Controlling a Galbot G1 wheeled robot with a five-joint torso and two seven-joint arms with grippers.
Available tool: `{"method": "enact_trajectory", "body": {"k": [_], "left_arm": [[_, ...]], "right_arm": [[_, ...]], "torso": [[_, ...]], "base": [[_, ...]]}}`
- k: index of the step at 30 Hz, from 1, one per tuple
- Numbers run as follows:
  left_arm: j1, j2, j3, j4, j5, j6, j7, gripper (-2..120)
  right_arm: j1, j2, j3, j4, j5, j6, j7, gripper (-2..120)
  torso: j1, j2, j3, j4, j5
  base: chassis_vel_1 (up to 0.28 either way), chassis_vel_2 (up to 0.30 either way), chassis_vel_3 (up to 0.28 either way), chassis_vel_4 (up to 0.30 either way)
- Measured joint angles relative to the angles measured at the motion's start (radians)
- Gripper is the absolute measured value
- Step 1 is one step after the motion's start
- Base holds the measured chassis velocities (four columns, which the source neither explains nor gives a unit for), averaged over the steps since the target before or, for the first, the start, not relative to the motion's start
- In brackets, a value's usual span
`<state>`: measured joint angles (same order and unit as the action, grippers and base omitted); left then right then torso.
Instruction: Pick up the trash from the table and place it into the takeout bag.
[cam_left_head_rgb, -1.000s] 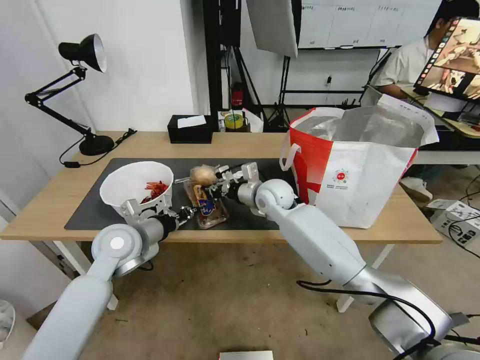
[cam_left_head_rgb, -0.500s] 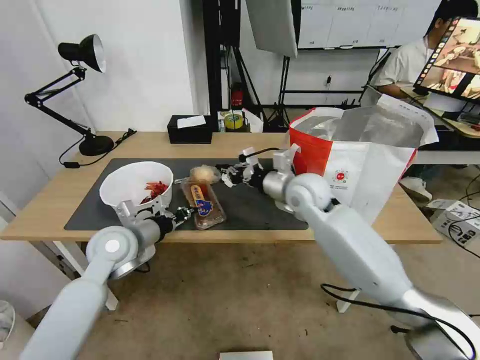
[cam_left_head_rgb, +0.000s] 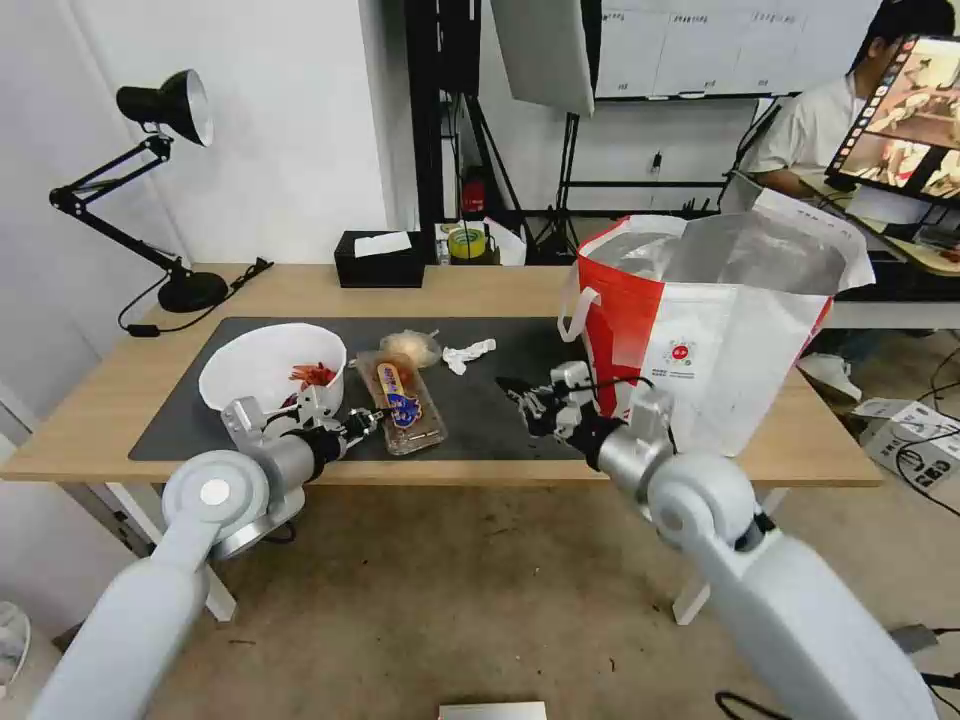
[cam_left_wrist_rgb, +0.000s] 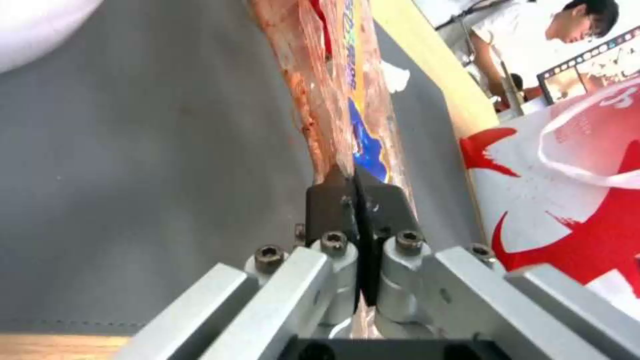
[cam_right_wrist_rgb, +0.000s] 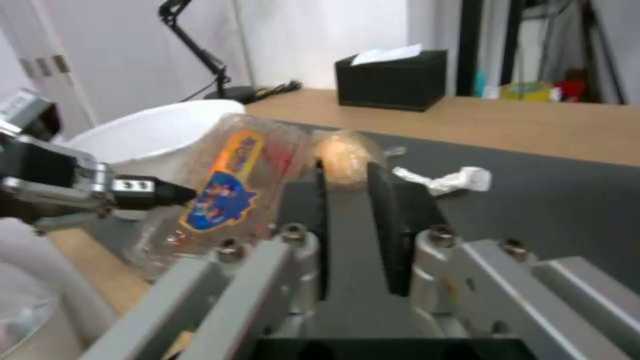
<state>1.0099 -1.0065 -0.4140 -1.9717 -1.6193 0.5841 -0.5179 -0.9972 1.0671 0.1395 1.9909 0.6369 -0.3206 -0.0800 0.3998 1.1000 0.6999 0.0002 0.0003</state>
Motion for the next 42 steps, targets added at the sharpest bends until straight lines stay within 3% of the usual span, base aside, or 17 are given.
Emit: {"method": "enact_trajectory", "body": {"k": [3, 8, 10, 12, 14, 21, 33, 42], "left_arm": [[0.0, 0.001, -0.004, -0.008, -0.002, -0.001, 0.0, 0], [-0.008, 0.001, -0.009, -0.01, -0.005, -0.001, 0.0, 0], [-0.026, 0.0, -0.013, -0.01, -0.012, -0.001, -0.001, 0], [-0.032, 0.0, -0.013, -0.01, -0.016, -0.001, -0.002, 0], [-0.045, 0.0, -0.013, -0.013, -0.025, -0.001, -0.002, 0], [-0.091, 0.001, 0.002, -0.032, -0.053, -0.001, -0.009, 0], [-0.261, 0.052, 0.117, -0.026, -0.119, -0.028, -0.033, 0], [-0.532, 0.047, 0.285, 0.057, -0.183, -0.054, -0.067, 0]], "right_arm": [[-0.06, 0.007, 0.018, 0.013, -0.056, 0.063, 0.017, 34], [-0.136, 0.009, 0.051, 0.039, -0.087, 0.098, 0.028, 48], [-0.211, 0.016, 0.081, 0.058, -0.104, 0.124, 0.029, 60], [-0.235, 0.018, 0.091, 0.064, -0.111, 0.133, 0.029, 63], [-0.285, 0.023, 0.112, 0.079, -0.124, 0.15, 0.031, 75], [-0.352, 0.043, 0.138, 0.098, -0.163, 0.174, 0.035, 97], [-0.385, 0.068, 0.139, 0.097, -0.196, 0.179, 0.041, 100], [-0.399, 0.089, 0.135, 0.101, -0.22, 0.181, 0.041, 100]], "torso": [[0.0, 0.0, 0.0, -0.0001, -0.0003], [0.0, 0.0, 0.0, -0.0001, -0.0004], [0.0, 0.0, 0.0, -0.0003, -0.0002], [0.0, 0.0, 0.0, -0.0005, -0.0002], [0.0, 0.0, 0.0, -0.0003, -0.0003], [0.0, 0.0, 0.0, -0.0003, -0.0003], [0.0, 0.0, 0.0, -0.0001, -0.0004], [0.0, 0.0, 0.0, 0.0002, -0.0002]], "base": [[0.0, 0.0, 0.0, 0.0], [0.0, 0.0, 0.0, 0.0], [0.0, 0.0, 0.0, 0.0], [0.0, 0.0, 0.0, 0.0], [0.0, 0.0, 0.0, 0.0], [0.0, 0.0, 0.0, 0.0], [0.0, 0.0, 0.0, 0.0], [0.0, 0.0, 0.0, 0.0]]}}
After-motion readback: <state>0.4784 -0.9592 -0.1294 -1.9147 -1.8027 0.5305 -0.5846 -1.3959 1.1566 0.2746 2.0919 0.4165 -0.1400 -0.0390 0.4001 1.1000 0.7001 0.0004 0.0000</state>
